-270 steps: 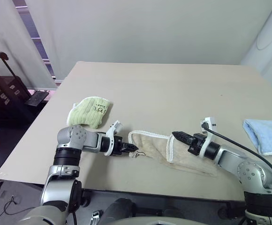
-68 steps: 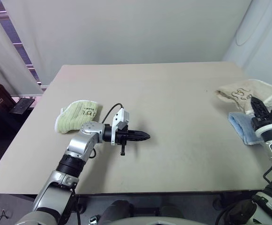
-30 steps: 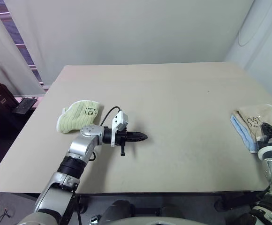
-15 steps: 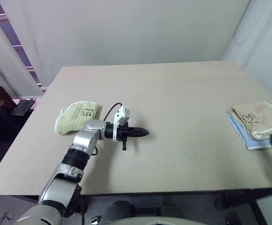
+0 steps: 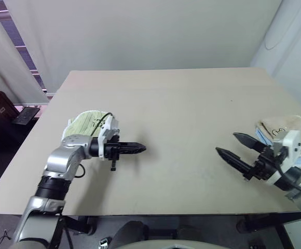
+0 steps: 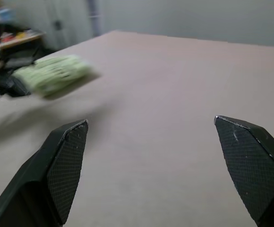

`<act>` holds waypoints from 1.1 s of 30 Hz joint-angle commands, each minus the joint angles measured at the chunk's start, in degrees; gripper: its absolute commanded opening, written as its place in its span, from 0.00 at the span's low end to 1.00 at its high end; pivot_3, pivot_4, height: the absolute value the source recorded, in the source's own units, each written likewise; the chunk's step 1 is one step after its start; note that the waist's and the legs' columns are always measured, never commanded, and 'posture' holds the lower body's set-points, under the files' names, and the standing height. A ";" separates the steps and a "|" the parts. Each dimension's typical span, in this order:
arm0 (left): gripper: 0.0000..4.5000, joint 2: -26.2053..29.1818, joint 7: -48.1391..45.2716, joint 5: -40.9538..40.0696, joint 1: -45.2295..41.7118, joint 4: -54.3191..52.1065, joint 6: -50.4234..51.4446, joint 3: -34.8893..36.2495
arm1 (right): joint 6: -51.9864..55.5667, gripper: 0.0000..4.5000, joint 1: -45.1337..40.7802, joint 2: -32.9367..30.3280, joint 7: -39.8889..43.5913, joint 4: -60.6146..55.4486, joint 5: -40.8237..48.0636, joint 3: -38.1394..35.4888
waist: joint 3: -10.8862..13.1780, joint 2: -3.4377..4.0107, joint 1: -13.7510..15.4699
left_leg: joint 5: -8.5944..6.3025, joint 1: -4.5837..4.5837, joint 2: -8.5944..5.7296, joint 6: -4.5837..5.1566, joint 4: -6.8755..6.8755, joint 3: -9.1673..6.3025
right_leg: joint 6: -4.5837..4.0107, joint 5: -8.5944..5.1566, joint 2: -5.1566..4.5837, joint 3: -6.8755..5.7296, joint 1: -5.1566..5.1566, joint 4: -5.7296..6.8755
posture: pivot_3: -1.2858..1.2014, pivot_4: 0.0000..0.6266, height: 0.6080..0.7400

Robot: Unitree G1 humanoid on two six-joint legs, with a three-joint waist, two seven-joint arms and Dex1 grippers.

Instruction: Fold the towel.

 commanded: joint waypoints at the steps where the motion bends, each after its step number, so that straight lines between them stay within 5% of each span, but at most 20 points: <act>1: 0.00 2.52 0.78 -2.61 3.12 -5.28 -0.79 4.39 | -4.30 0.99 -0.30 0.16 4.24 0.87 -4.72 2.95 | 0.00 0.01 0.37 | 0.00 0.01 0.00 0.00 -0.01 0.00 | -0.05 -0.03 0.00 0.00 0.00 0.00 | 0.52 0.00 1.00; 11: 0.00 5.62 6.94 -2.21 14.94 -10.53 -4.99 10.22 | -5.48 0.99 -5.72 0.76 10.11 7.03 -6.48 6.92 | 0.03 0.00 1.32 | -0.01 0.10 0.00 -0.04 0.00 0.08 | -0.19 -0.07 -0.04 0.09 0.12 0.00 | 0.52 0.00 1.00; 33: 0.00 3.04 7.51 -1.05 8.90 -2.02 -11.80 9.37 | -5.26 0.99 -11.23 3.39 11.44 10.04 -8.58 11.30 | -0.01 -0.01 1.12 | 0.04 0.16 0.00 -0.10 -0.14 0.10 | -0.21 -0.02 -0.01 0.08 0.02 0.06 | 0.52 0.00 1.00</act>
